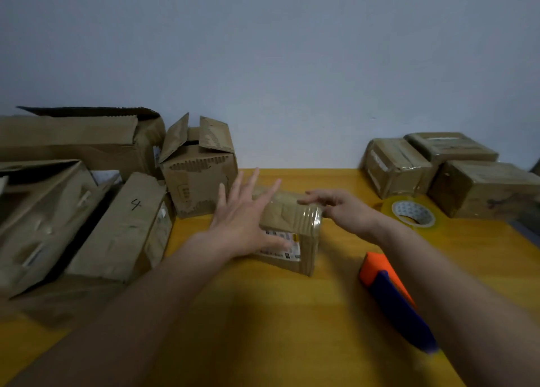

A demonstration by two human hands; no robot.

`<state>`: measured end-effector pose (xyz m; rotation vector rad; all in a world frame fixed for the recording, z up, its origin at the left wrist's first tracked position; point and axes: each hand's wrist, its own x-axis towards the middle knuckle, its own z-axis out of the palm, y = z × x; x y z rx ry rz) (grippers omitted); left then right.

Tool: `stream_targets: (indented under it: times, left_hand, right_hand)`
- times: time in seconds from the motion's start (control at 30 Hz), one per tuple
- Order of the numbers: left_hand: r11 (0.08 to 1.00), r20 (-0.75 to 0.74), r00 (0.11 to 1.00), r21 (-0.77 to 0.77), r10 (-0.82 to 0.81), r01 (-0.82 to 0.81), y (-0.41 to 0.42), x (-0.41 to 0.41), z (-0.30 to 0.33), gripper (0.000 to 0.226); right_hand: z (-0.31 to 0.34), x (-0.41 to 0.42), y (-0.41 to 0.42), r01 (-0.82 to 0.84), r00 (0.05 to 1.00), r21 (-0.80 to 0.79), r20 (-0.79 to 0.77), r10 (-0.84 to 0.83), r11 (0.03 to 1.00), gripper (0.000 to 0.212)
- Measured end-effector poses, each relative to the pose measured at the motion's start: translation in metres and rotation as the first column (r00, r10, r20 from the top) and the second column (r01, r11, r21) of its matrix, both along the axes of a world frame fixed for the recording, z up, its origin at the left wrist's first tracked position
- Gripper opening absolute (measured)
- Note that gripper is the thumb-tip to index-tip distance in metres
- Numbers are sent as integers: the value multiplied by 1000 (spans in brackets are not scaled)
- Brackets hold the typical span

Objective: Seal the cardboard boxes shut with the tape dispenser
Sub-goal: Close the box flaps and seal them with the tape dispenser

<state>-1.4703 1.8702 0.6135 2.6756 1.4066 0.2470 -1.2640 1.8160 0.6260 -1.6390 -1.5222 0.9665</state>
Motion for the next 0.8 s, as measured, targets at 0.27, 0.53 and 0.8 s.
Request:
stream_targets:
  times: [0.27,0.53,0.8]
  left_hand:
    - [992,-17,997,-99,75,-77,-68,-3,-13,112]
    - [989,-108,987,-71,118,-126,-106,1,-14,103]
    - [979,-145,985,-170,88,-112,-95,-6,-9,108]
  right_hand:
    - [-11,-23,-59,209,945,55,-270,-187,976,38]
    - [-31,-45,-80,363,931,205,-46,-361,909,47]
    - [-29,-40,-79,424,889,20,-198,-412,905,53]
